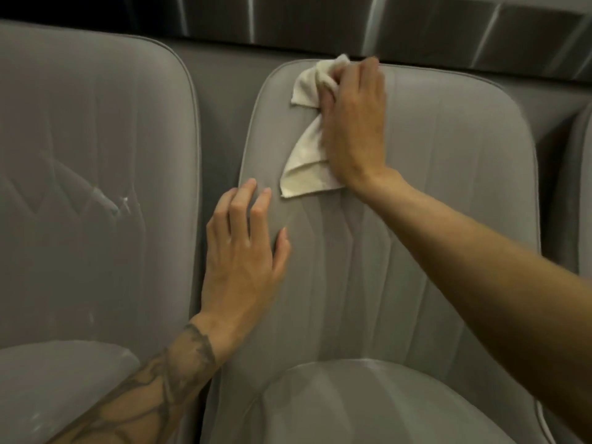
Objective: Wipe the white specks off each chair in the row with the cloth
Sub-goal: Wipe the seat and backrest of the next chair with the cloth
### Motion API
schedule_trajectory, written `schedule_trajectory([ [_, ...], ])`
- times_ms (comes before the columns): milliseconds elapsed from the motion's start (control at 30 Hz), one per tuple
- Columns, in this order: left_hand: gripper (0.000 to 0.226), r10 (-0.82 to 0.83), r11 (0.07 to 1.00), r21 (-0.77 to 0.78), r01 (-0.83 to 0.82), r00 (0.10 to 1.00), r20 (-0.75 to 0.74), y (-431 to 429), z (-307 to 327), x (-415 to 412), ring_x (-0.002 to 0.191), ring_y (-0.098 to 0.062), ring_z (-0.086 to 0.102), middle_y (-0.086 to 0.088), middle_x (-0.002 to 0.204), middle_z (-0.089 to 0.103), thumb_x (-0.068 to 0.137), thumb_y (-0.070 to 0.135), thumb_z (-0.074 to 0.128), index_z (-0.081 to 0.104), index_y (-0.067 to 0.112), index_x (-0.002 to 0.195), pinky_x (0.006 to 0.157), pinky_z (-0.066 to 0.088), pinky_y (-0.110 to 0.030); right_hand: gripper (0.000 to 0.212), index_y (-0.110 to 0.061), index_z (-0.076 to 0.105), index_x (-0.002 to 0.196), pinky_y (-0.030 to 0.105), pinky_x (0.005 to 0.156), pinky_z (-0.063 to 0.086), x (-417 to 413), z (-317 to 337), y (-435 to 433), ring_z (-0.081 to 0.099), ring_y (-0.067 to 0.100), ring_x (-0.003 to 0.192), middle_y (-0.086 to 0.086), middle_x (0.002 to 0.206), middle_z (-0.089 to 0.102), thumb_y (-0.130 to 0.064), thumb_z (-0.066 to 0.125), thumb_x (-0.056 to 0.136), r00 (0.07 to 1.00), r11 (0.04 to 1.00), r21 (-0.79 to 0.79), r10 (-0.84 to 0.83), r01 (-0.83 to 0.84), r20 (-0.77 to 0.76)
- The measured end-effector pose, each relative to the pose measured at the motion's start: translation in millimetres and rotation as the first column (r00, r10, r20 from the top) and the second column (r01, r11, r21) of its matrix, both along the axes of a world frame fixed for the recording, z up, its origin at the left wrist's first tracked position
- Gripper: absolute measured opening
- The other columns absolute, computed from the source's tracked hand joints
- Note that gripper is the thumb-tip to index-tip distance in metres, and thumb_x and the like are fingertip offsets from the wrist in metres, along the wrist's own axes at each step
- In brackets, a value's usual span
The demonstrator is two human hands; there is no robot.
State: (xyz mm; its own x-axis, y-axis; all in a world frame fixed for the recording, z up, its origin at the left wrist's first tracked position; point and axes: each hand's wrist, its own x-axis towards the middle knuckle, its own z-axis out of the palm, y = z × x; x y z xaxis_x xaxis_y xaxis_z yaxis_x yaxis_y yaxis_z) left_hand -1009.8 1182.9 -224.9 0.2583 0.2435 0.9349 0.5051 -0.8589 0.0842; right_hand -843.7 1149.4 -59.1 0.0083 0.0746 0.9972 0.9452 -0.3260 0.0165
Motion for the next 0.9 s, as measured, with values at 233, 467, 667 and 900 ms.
schedule_trajectory([
  [233, 0.055, -0.041, 0.996, 0.067, 0.052, 0.987, -0.154, 13, 6, -31, 0.14, -0.035, 0.047, -0.015, 0.155, 0.043, 0.1, 0.03, 0.055, 0.047, 0.01, 0.151, 0.115, 0.036, -0.053, 0.022, -0.004, 0.059, 0.103, 0.046, 0.081, 0.044, -14, -82, -32, 0.053, 0.037, 0.091, 0.018, 0.101, 0.055, -0.024, 0.051, 0.101, 0.968, 0.932, -0.348, 0.176, -0.105, 0.18],
  [467, 0.057, 0.064, 0.997, 0.046, -0.057, 0.981, -0.185, 43, 5, -60, 0.155, -0.03, 0.029, -0.012, 0.161, 0.04, 0.106, 0.041, 0.038, 0.044, 0.01, 0.153, 0.126, 0.017, -0.057, 0.025, -0.003, 0.059, 0.107, 0.043, 0.085, 0.045, -15, 27, 13, 0.052, 0.032, 0.096, 0.018, 0.112, 0.055, -0.023, 0.047, 0.098, 1.0, 0.998, -0.065, -0.01, 0.009, -0.023],
  [667, 0.049, 0.047, 0.998, 0.034, -0.043, 0.99, -0.131, 42, -3, -52, 0.156, -0.028, 0.028, -0.008, 0.158, 0.047, 0.109, 0.034, 0.034, 0.052, 0.011, 0.149, 0.125, 0.017, -0.06, 0.024, 0.001, 0.061, 0.102, 0.042, 0.079, 0.043, -56, -87, -21, 0.05, 0.034, 0.089, 0.019, 0.101, 0.054, -0.022, 0.053, 0.101, 0.938, 0.874, -0.444, 0.299, -0.196, 0.174],
  [900, 0.052, -0.023, 1.0, 0.008, 0.024, 0.997, -0.078, 43, -5, -53, 0.156, -0.026, 0.028, -0.01, 0.162, 0.04, 0.11, 0.034, 0.026, 0.053, 0.012, 0.149, 0.127, 0.015, -0.055, 0.023, -0.003, 0.059, 0.106, 0.041, 0.084, 0.046, -37, 26, 28, 0.053, 0.031, 0.098, 0.018, 0.112, 0.055, -0.023, 0.051, 0.096, 0.998, 0.994, -0.1, 0.055, -0.051, 0.028],
])
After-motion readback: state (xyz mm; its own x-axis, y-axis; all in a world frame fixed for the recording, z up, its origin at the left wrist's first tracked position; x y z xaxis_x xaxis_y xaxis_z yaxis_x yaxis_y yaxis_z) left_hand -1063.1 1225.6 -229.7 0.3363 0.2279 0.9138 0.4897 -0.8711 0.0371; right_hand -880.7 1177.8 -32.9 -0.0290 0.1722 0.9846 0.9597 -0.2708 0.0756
